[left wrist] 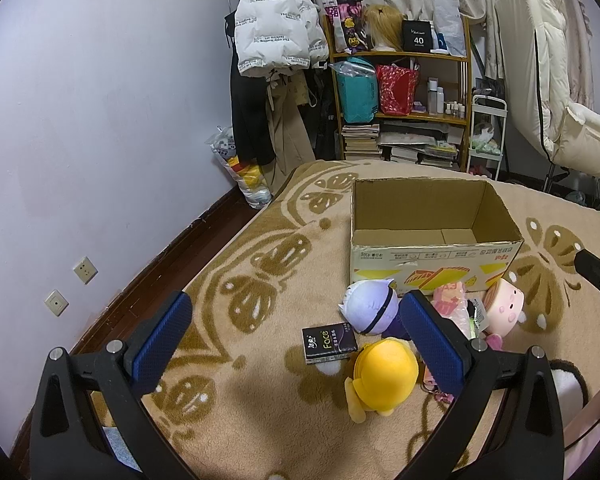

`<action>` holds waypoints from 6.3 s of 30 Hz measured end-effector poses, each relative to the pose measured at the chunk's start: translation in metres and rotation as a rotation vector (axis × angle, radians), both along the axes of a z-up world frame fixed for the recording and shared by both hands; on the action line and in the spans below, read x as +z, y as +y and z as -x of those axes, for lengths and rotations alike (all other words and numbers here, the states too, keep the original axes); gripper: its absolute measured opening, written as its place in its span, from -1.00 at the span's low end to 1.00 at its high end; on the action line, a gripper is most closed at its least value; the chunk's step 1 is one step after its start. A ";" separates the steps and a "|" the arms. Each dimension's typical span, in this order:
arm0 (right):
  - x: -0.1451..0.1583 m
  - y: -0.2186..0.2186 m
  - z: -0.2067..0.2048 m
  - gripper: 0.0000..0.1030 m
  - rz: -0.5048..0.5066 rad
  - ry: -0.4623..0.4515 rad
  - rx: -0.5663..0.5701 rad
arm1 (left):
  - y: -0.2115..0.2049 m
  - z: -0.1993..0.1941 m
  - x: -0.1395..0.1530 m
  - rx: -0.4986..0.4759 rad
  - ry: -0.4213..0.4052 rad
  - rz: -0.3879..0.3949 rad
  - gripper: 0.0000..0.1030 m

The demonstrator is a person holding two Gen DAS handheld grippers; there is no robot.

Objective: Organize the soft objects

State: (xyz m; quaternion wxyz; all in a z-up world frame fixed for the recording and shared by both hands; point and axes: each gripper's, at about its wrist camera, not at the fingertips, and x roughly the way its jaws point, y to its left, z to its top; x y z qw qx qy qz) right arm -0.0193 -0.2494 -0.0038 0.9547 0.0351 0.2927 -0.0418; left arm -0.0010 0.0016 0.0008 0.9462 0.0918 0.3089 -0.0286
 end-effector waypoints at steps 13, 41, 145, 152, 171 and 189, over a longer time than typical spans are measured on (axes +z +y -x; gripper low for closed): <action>-0.013 0.006 -0.010 1.00 -0.020 0.023 0.004 | 0.006 -0.011 -0.010 0.000 0.074 0.038 1.00; -0.085 -0.031 -0.097 1.00 -0.160 0.280 -0.028 | -0.003 -0.133 -0.090 0.064 0.464 0.055 1.00; 0.015 -0.002 -0.066 0.10 -0.101 -0.118 0.096 | -0.039 -0.102 0.033 -0.044 -0.087 -0.088 0.24; 0.015 -0.007 -0.096 0.10 -0.098 -0.138 0.096 | -0.056 -0.135 0.029 -0.062 -0.099 -0.102 0.24; -0.019 -0.009 -0.148 0.10 -0.067 -0.095 0.119 | -0.089 -0.192 -0.017 -0.121 0.036 -0.064 0.26; -0.048 -0.020 -0.148 0.35 -0.135 0.005 0.096 | -0.122 -0.197 -0.045 -0.228 0.112 -0.097 0.60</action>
